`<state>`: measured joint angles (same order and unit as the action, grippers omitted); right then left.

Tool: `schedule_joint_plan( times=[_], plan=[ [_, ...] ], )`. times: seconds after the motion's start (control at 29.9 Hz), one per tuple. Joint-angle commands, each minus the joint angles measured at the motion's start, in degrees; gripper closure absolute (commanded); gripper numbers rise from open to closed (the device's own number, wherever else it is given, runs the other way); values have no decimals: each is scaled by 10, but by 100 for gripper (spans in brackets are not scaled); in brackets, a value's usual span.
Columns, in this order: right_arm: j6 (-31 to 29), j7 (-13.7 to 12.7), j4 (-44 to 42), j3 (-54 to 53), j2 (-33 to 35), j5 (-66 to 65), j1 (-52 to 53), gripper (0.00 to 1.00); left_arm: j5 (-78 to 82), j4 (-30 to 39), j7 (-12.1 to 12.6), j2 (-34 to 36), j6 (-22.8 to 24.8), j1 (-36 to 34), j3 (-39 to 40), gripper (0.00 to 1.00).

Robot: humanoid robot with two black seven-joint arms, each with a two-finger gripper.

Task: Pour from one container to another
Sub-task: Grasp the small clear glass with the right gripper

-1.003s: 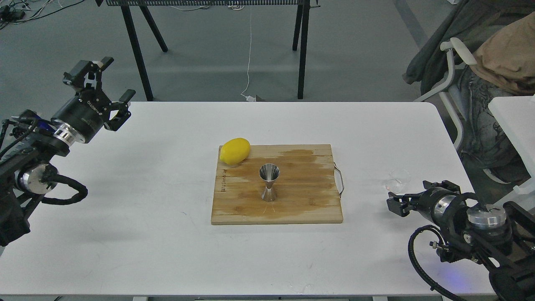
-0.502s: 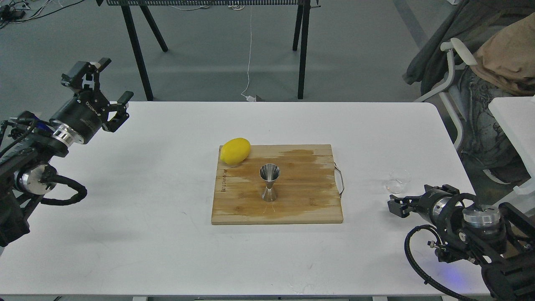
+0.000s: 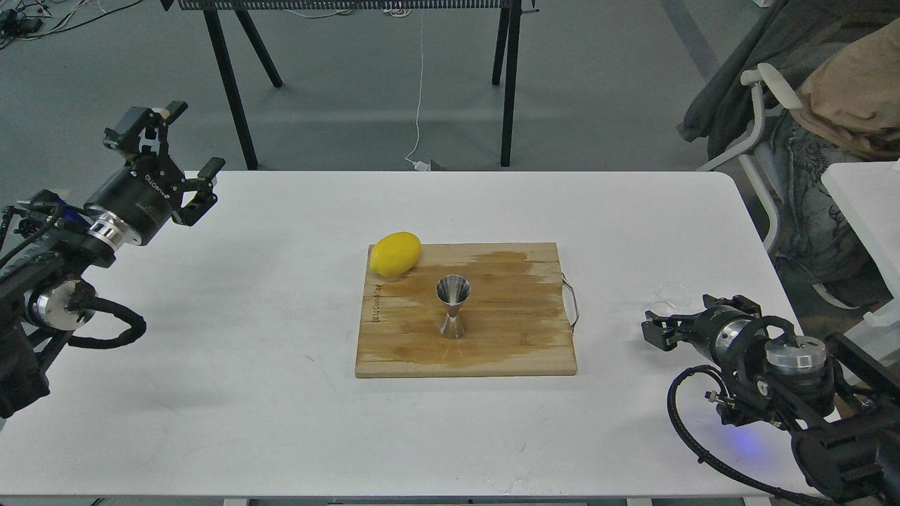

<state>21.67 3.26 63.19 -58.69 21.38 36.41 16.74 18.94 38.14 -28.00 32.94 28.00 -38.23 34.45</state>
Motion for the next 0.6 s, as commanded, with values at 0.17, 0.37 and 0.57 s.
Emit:
schedule_joint_plan(
  times=[0.17, 0.37, 0.57],
  plan=[
    [-22, 0, -10, 1, -9, -19, 4, 3, 0, 0, 0, 0, 0, 3, 0, 1],
    [-22, 0, -17, 2, -17, -19, 4, 5, 0, 0, 0, 0, 0, 4, 1, 1],
    [-21, 0, -21, 13, -19, -20, 4, 14, 0, -3, 0, 0, 0, 4, 0, 1]
  ],
)
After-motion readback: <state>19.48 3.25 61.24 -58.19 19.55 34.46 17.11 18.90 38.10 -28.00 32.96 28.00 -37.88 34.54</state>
